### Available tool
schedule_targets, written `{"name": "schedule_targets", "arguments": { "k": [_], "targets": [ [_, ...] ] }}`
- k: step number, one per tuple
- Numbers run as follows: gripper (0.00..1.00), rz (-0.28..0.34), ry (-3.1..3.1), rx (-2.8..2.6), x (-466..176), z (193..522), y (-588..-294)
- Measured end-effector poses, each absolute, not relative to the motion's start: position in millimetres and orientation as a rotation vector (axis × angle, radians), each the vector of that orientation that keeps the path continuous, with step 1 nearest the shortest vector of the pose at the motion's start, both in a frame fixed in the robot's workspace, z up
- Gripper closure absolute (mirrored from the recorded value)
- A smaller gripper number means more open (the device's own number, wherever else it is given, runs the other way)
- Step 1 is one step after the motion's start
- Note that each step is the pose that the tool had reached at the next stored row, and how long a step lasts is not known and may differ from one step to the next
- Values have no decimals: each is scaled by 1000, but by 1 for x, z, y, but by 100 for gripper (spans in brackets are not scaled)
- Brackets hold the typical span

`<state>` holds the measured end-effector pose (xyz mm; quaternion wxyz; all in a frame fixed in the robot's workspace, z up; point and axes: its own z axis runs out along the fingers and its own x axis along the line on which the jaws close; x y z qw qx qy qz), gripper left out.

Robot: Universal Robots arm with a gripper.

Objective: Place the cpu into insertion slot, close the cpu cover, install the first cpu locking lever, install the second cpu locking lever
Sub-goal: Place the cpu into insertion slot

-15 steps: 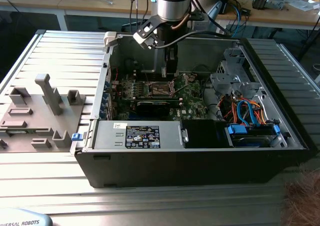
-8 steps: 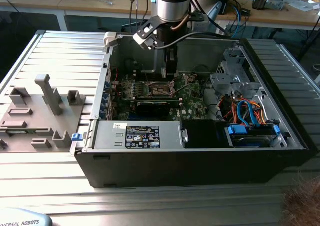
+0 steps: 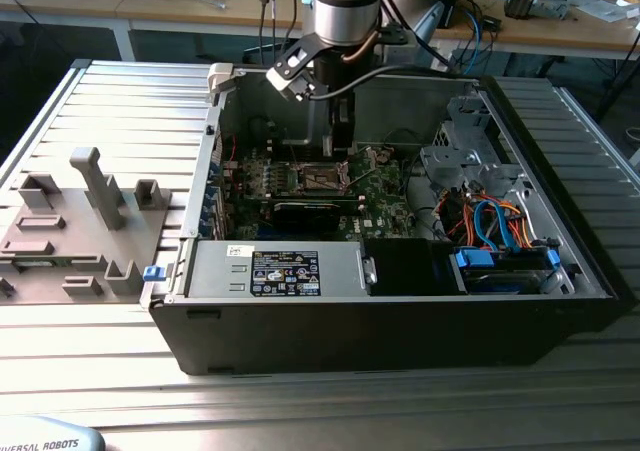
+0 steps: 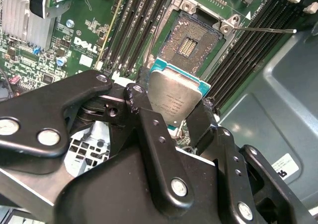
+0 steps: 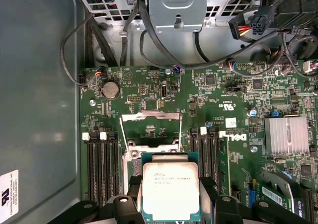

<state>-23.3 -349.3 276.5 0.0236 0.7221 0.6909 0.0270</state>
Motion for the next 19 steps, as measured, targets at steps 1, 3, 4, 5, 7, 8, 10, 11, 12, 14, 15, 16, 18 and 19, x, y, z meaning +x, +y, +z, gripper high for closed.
{"name": "schedule_targets", "arguments": {
  "k": [1, 3, 4, 5, 7, 8, 10, 11, 12, 14, 15, 16, 18, 19],
  "targets": [
    [46, 83, 2138, 2235, -24, 276, -349],
    [46, 83, 2140, 2233, -24, 276, -349],
    [46, 83, 2141, 2233, -24, 276, -349],
    [46, 83, 2142, 2232, -24, 276, -349],
    [46, 84, 2144, 2230, -24, 276, -349],
    [46, 84, 2144, 2230, -24, 276, -349],
    [46, 84, 2144, 2230, -24, 275, -349],
    [46, 84, 2144, 2230, -24, 275, -349],
    [46, 84, 2144, 2230, -24, 275, -349],
    [46, 84, 2144, 2230, -24, 274, -349],
    [46, 84, 2144, 2230, -24, 273, -349],
    [46, 84, 2144, 2230, -24, 273, -349],
    [46, 84, 2144, 2230, -24, 273, -349],
    [46, 84, 2144, 2230, -24, 271, -349]
  ]
}}
